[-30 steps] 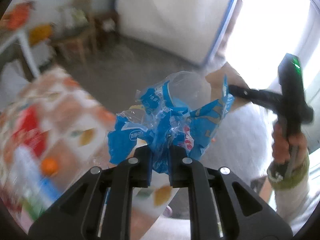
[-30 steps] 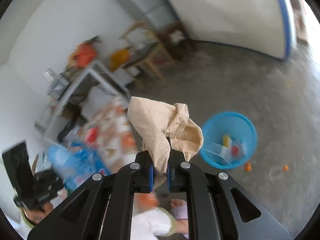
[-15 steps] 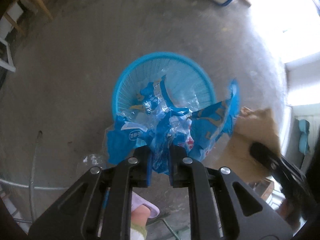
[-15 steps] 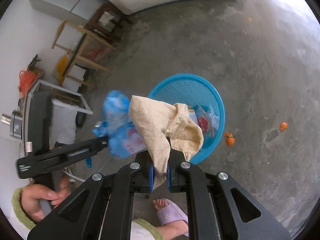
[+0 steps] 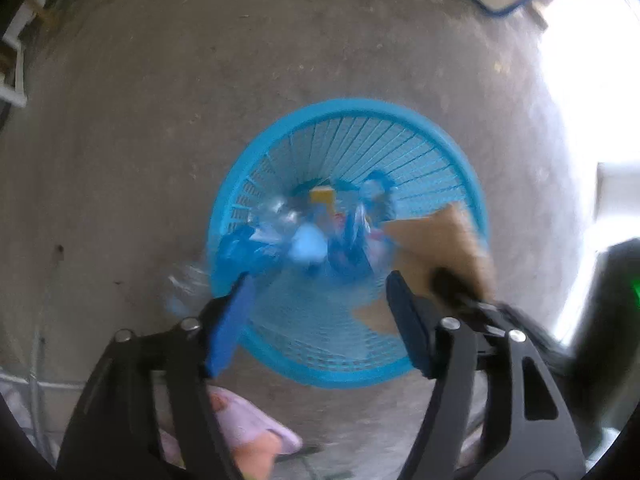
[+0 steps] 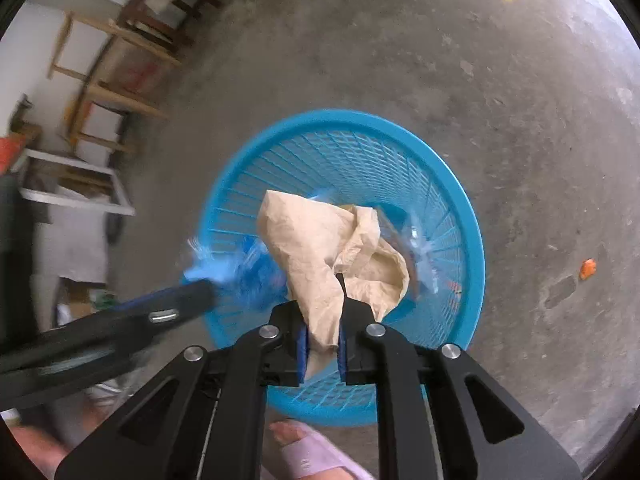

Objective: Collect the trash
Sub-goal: 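Open both tools to drop the bags and cloth into the wastebasket, then swing both open tools back toward the table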

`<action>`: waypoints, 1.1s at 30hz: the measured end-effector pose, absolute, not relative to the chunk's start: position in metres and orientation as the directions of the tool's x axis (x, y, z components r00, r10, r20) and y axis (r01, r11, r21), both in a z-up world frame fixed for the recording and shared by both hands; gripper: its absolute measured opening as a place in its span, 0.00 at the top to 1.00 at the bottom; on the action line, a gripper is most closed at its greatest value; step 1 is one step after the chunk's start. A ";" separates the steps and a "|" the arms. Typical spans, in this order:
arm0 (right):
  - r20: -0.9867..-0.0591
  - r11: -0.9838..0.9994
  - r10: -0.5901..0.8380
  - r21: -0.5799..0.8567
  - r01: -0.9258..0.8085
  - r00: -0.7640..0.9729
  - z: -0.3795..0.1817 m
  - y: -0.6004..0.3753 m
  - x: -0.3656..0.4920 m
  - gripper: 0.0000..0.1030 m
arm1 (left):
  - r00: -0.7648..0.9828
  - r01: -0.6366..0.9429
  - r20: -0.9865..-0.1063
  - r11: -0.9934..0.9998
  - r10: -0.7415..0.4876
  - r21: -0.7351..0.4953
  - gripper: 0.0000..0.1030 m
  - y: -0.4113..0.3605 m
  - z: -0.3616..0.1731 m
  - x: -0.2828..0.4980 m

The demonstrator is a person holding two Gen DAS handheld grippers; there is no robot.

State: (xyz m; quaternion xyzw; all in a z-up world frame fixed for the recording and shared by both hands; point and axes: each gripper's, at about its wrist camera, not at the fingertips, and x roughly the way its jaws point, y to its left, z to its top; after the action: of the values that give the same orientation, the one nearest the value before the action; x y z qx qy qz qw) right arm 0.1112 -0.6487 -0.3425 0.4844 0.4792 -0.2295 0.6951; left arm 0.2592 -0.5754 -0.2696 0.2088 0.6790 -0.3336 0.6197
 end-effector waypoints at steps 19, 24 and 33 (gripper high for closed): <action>-0.855 0.441 -0.049 0.445 0.779 0.516 -0.266 -0.648 0.035 0.40 | 0.015 0.779 -0.816 0.518 -0.578 -0.352 0.22 -0.478 0.010 0.233; -0.817 0.474 -0.051 0.486 0.734 0.574 -0.230 -0.618 -0.003 0.35 | 0.098 0.798 -0.779 0.517 -0.620 -0.311 0.19 -0.395 0.054 0.191; -0.786 0.624 -0.044 0.461 0.631 0.617 -0.149 -0.540 -0.042 0.28 | 0.231 0.713 -0.739 0.627 -0.634 -0.315 0.18 -0.242 0.059 0.127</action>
State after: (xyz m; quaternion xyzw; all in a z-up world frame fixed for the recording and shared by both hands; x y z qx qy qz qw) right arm -0.0425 -0.5398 -0.1494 0.3810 0.3855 -0.2073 0.8144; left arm 0.1274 -0.2423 0.0591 0.0443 0.4472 -0.4298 0.7831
